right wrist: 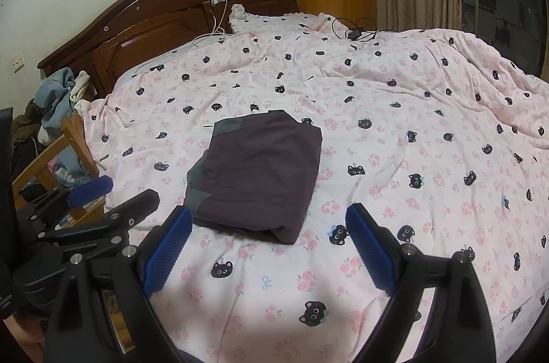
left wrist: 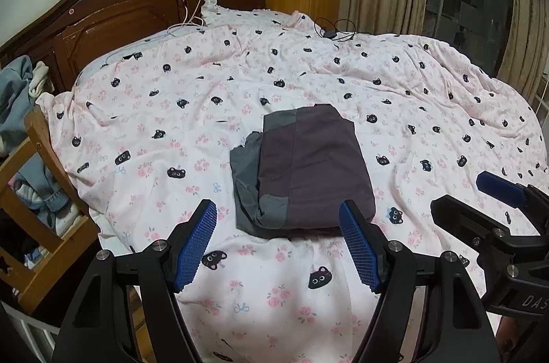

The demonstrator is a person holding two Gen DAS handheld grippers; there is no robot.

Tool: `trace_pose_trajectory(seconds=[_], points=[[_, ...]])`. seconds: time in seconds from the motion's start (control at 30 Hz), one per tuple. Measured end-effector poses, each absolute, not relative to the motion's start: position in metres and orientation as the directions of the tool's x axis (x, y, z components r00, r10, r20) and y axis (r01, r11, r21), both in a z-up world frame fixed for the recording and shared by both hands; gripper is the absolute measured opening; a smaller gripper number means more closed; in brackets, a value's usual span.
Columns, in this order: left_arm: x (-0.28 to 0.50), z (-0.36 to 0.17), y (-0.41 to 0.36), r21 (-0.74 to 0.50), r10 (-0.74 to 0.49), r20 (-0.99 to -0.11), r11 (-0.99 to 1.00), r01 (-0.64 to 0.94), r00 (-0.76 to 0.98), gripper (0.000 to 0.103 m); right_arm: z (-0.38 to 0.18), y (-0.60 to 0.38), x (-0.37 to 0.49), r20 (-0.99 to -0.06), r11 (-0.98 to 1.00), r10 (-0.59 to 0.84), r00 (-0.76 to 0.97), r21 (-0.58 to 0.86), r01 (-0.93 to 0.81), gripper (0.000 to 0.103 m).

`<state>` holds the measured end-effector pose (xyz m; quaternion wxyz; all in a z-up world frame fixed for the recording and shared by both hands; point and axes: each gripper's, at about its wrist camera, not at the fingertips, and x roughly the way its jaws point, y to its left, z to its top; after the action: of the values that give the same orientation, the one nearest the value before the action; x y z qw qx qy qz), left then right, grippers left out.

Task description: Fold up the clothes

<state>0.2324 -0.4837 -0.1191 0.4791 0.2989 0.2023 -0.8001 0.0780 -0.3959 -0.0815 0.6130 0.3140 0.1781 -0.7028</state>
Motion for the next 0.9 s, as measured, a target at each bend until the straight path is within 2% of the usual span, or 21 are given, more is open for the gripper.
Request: trace_pose_trajectory(seconds=[0.33,0.63,0.9], points=[[0.226,-0.1194,-0.481,-0.044,-0.629,-0.685,-0.467,0.883,-0.367,0.069,-0.0838,-0.3926,0.0753,-0.666,-0.186,-0.744,-0.05,0.134,0.973,0.093],[0.2298,-0.1216,-0.4846,-0.106,-0.596,-0.695,-0.469,0.877,-0.403,0.069,-0.0811,-0.3898,0.0723,-0.661,-0.184,-0.749,-0.05,0.135,0.974,0.093],[0.2263,-0.121,-0.4819,-0.097,-0.593,-0.693,-0.486,0.869,-0.41,0.069,-0.0808,-0.3892,0.0729,-0.661,-0.179,-0.749,-0.047,0.134,0.975,0.093]])
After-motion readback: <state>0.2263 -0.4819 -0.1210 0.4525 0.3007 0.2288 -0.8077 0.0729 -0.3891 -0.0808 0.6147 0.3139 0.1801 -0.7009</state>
